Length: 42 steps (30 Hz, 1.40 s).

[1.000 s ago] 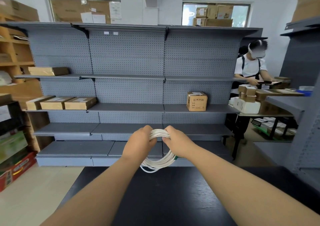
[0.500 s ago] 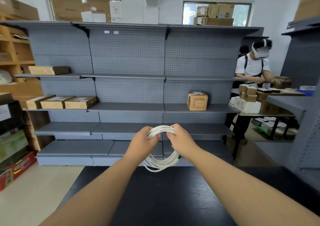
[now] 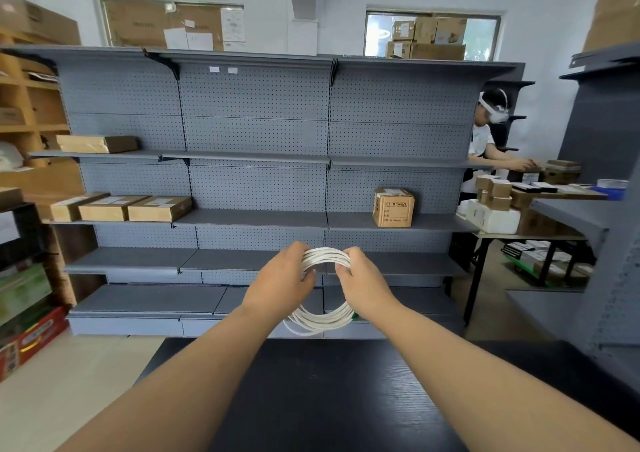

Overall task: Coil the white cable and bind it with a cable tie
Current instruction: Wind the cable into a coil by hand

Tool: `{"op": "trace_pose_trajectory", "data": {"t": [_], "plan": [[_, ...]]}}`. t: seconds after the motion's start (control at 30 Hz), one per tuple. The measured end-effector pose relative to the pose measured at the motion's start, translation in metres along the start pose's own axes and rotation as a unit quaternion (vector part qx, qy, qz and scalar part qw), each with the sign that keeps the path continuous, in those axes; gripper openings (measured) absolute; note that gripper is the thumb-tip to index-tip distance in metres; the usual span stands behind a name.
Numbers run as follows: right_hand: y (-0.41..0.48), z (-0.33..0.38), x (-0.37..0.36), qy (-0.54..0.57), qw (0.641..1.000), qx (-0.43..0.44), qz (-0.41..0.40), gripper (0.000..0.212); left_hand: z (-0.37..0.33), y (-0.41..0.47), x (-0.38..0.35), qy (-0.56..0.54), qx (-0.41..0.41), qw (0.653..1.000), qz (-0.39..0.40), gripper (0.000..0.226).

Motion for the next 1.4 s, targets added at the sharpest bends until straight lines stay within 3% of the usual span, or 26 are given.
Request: {"op": "trace_pose_trajectory", "data": {"t": [0.3,0.47,0.57,0.7,0.93,1.4], "plan": [[-0.005,0.005,0.015,-0.053,0.998,0.024,-0.034,0.016,-0.010,-0.001,0.003,-0.003,-0.043,0.998,0.038,0.069],[0.001,-0.009,0.026,-0.008,0.998,-0.030,-0.062,0.014,-0.027,-0.014,0.014,0.207,-0.128,0.965,-0.100,0.093],[0.004,-0.012,0.033,0.031,0.995,-0.053,-0.084,0.016,-0.035,-0.020,-0.001,0.290,-0.165,0.939,-0.086,0.113],[0.006,-0.012,0.035,0.078,0.990,-0.070,-0.098,0.018,-0.035,-0.020,-0.021,0.358,-0.156,0.919,-0.055,0.134],[0.003,0.002,0.032,0.101,0.989,-0.050,-0.092,0.016,-0.032,-0.011,-0.021,0.382,-0.141,0.908,-0.100,0.139],[-0.006,0.027,0.030,-0.085,0.993,0.060,-0.060,0.006,-0.034,-0.004,0.002,0.413,-0.140,0.891,-0.124,0.137]]}}
Point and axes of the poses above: each hand's wrist, its own y-axis towards the middle knuckle, its own x-axis out of the back of the hand, z = x × y, the point moved 7 cm from there along y, towards the middle knuckle, and after that the axes turned 6 degrees about z, right-handed, at the moved point
